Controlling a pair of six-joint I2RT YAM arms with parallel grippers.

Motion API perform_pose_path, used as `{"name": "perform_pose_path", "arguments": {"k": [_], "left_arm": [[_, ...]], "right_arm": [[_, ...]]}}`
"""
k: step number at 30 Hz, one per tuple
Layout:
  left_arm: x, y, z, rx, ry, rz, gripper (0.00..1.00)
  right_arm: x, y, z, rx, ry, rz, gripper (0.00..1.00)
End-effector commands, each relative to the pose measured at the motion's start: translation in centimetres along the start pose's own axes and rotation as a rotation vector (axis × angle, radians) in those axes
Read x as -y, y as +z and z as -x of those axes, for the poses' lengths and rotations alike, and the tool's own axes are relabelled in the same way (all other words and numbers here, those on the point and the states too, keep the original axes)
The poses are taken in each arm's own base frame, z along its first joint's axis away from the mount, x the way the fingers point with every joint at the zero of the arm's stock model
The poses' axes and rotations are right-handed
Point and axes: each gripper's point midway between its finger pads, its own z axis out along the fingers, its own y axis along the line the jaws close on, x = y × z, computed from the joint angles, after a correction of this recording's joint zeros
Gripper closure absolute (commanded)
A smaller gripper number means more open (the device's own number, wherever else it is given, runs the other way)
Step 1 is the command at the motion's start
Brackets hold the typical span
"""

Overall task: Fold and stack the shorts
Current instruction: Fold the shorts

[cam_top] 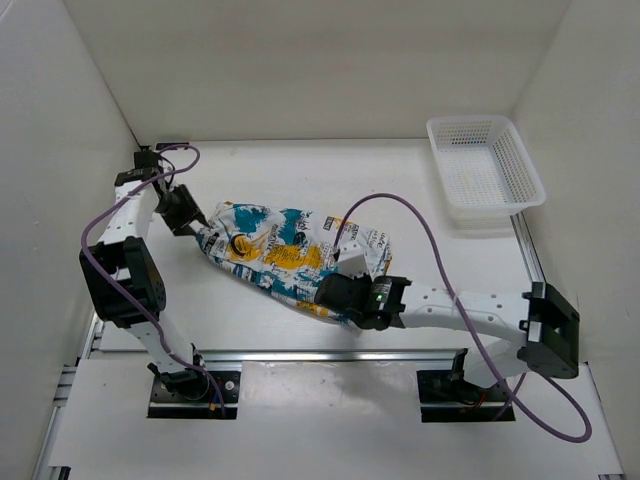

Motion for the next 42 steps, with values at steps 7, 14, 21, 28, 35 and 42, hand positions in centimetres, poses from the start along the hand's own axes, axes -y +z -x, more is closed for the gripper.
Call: {"name": "perform_pose_path", "arguments": {"k": [7,14,21,28,35,42], "left_arm": [[0.9,-1.6,-2.1,0.07,0.089,0.024,0.9],[1.9,4.5,-1.0,-0.041,0.108,0.046,0.9],[2.2,7.4,0.8,-0.066,0.093,0.06,0.9],[0.5,8.3,-1.3,-0.113,0.073,0.103,0.9],[-0.6,4.8,-9.9,-0.165,0.009,0.016,0.9],[2.2,-2.5,-5.8,0.079,0.057,-0.034,0.81]], "right_arm": [[-3.2,3.2,4.8,-0.141,0.22,0.282,1.0],[-5.1,7.5,0.8,-0.341,0.196,0.336,1.0],[-4.2,9.2,-4.8,-0.47,0.173,0.299,1.0],[-0.8,10.0,-5.8,-0.515,0.169,0.195,1.0],[4.9,11.6,-6.4,-0.551,0.223,-0.001,1.0],[6.5,9.8,5.1,-0.259,0.229,0.0,0.66]]}}
